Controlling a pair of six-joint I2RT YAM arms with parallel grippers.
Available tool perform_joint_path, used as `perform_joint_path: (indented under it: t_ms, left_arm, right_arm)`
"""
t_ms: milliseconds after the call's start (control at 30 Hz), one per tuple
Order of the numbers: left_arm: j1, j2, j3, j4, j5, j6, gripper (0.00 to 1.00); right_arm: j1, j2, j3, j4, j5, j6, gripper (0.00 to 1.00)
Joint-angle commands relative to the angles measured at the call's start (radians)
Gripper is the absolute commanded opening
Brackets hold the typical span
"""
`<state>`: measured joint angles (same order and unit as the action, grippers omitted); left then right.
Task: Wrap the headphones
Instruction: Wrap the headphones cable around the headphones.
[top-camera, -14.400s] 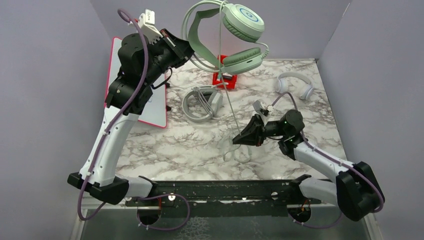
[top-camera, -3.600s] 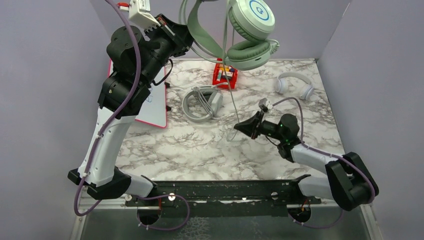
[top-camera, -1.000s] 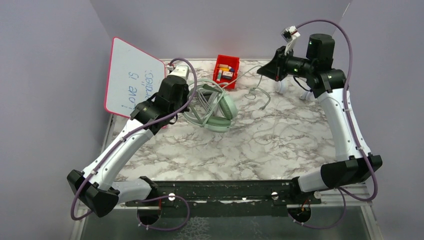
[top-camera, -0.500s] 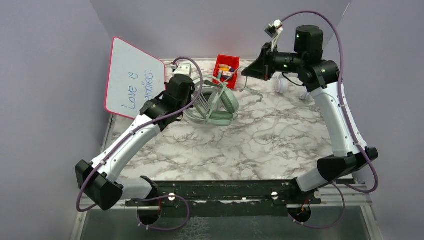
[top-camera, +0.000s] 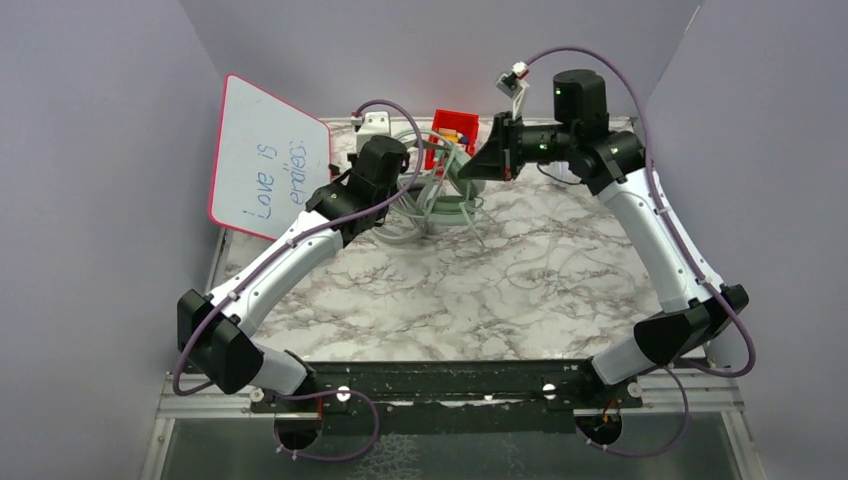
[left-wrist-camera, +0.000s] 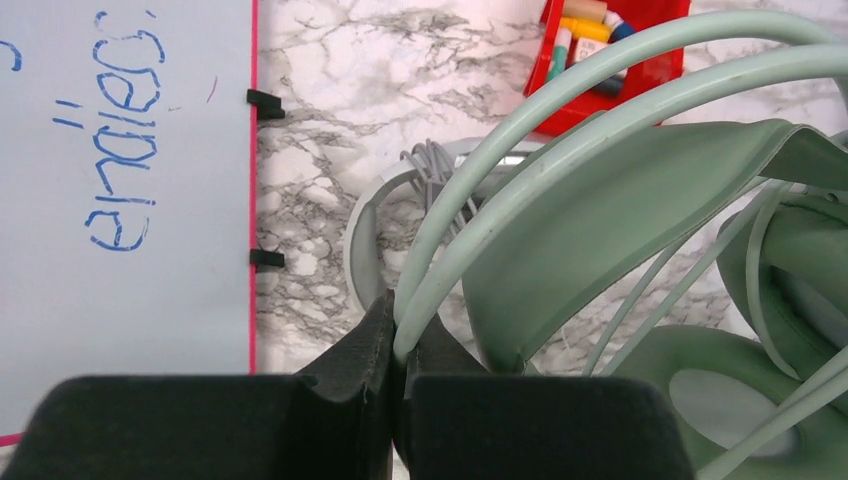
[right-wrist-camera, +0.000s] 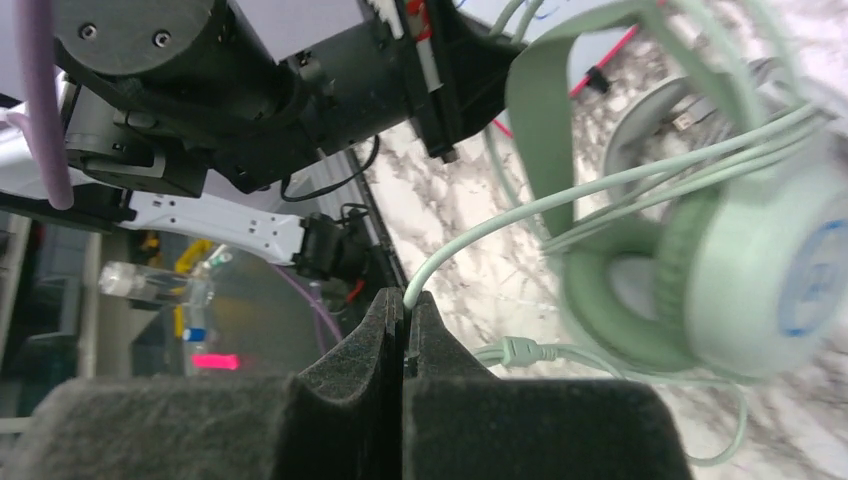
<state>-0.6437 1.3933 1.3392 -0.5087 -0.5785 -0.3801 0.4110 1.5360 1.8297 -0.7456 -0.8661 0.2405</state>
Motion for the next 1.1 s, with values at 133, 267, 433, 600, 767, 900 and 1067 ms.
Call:
perform_joint_path:
  t_ms: [133, 267, 433, 600, 767, 900, 1067]
  left_arm:
    - [-0.018, 0.083, 0.15, 0.17, -0.08, -0.164, 0.0]
    - [-0.02, 0.104, 0.211, 0.197, -0.05, -0.229, 0.0]
    - [-0.02, 0.113, 0.275, 0.224, 0.019, -0.33, 0.0]
    - [-0.02, 0.12, 0.33, 0.238, 0.087, -0.396, 0.0]
    - [-0.02, 0.109, 0.351, 0.26, 0.145, -0.458, 0.0]
    - [-0.019, 0.094, 0.368, 0.265, 0.194, -0.477, 0.0]
    - [-0.02, 0.077, 0.381, 0.264, 0.201, -0.462, 0.0]
  right_arm:
    - [0.102, -0.111, -0.171, 0.269, 0.043, 0.229, 0.0]
    - [0.133, -0.164, -0.298, 0.381, 0.154, 0.276, 0.0]
    - [0.148, -0.232, -0.458, 0.53, 0.322, 0.276, 0.0]
    - [0.15, -0.279, -0.579, 0.656, 0.43, 0.194, 0.02]
    - [0.151, -0.311, -0.692, 0.778, 0.508, 0.114, 0.05]
    - [0.151, -0.359, -0.788, 0.876, 0.55, 0.097, 0.09]
    - [0.151, -0.388, -0.841, 0.895, 0.576, 0.11, 0.19]
